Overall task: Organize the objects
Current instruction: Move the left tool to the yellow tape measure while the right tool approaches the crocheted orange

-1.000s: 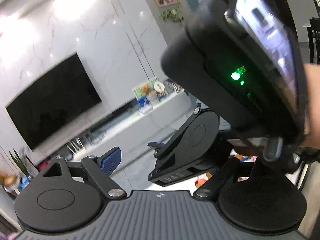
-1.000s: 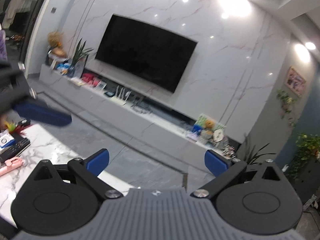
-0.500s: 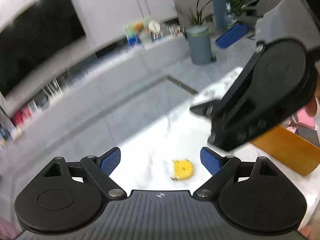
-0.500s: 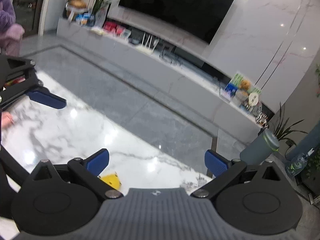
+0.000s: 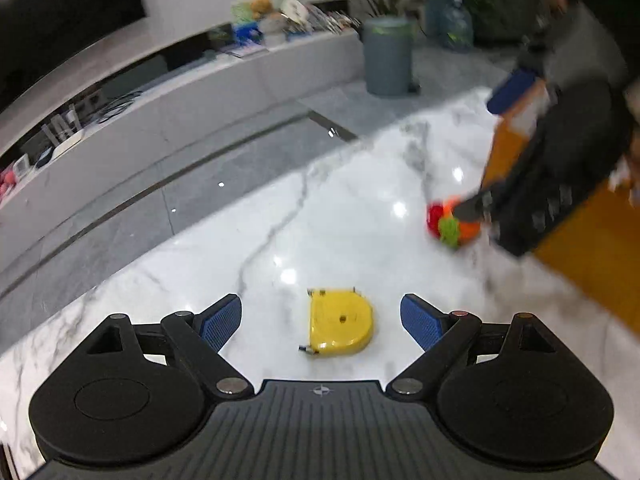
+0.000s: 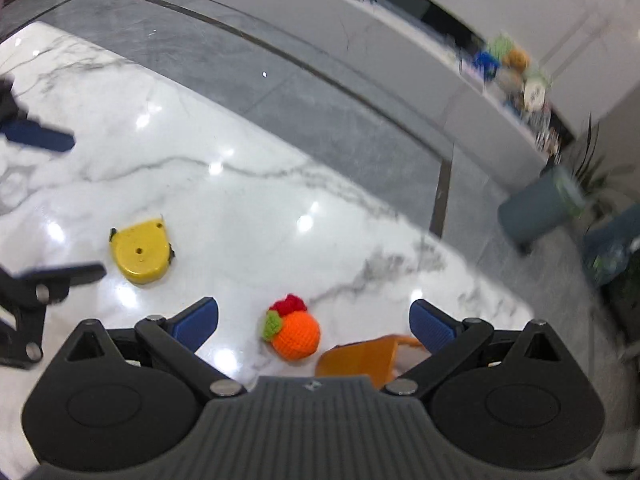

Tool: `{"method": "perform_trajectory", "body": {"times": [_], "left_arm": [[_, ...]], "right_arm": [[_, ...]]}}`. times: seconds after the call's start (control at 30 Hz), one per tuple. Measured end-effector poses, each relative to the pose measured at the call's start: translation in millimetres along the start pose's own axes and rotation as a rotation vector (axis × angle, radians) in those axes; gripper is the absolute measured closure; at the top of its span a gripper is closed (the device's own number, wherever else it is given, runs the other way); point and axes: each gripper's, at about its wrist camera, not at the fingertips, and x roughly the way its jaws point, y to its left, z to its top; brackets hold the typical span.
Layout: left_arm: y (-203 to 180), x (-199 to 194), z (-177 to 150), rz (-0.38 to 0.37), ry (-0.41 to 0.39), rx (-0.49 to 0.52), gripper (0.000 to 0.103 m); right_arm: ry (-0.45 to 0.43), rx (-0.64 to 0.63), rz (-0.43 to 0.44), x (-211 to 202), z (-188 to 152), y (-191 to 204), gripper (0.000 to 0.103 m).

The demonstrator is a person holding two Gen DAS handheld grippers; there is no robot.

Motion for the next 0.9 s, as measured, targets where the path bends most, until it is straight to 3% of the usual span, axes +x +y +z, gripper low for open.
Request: {"method": "perform_trajectory", "body": {"times": [0.07, 0.2, 0.3, 0.47, 0.57, 0.6, 0.7, 0.77, 0.8, 0.9], "left_arm": [[-0.7, 2.7, -6.1, 0.016, -0.020, 0.002, 0.000], [-0.5, 25.4, -20.3, -0.048, -0.013, -0.058, 0.000], [-3.0, 38.2, -21.8, -0.045, -0.011, -0.047, 0.000], [1.6, 48.9, -25.0, -0.062, 0.000, -0.075, 0.000], [5.2, 56.2, -24.3, -0.067, 0.003, -0.096, 0.002], [6.6, 59.5, -24.4, -0.075, 0.007, -0.108, 0.004], [11.8, 66.6, -25.6, -0.114, 0.043, -0.159, 0.014], [15.6, 69.4, -28.0, -0.147, 0.070, -0.183, 0.037], [16.5, 71.0, -29.3, -0.146, 0.085, -0.184, 0.042], [17.6, 67.3, -34.6, -0.151, 0.078, -0.166, 0.046]], "right_arm": [[0.033, 0.030, 0.040, 10.5, -3.3, -1.4, 0.009], [0.091, -0.018, 0.062, 32.2, -1.3, 8.7, 0.018], [0.159, -0.011, 0.100, 49.3, -3.0, 10.1, 0.027], [0.190, -0.101, 0.052, 60.9, -4.0, 20.3, 0.031], [0.214, -0.164, 0.026, 67.4, -7.3, 25.5, 0.042], [0.225, -0.188, 0.022, 70.8, -9.1, 28.2, 0.049], [0.248, -0.228, 0.019, 76.0, -14.2, 35.0, 0.055], [0.247, -0.237, 0.008, 75.4, -15.4, 36.6, 0.055], [0.247, -0.230, 0.010, 75.1, -14.7, 36.1, 0.056], [0.251, -0.187, 0.047, 72.7, -13.3, 31.6, 0.057]]}}
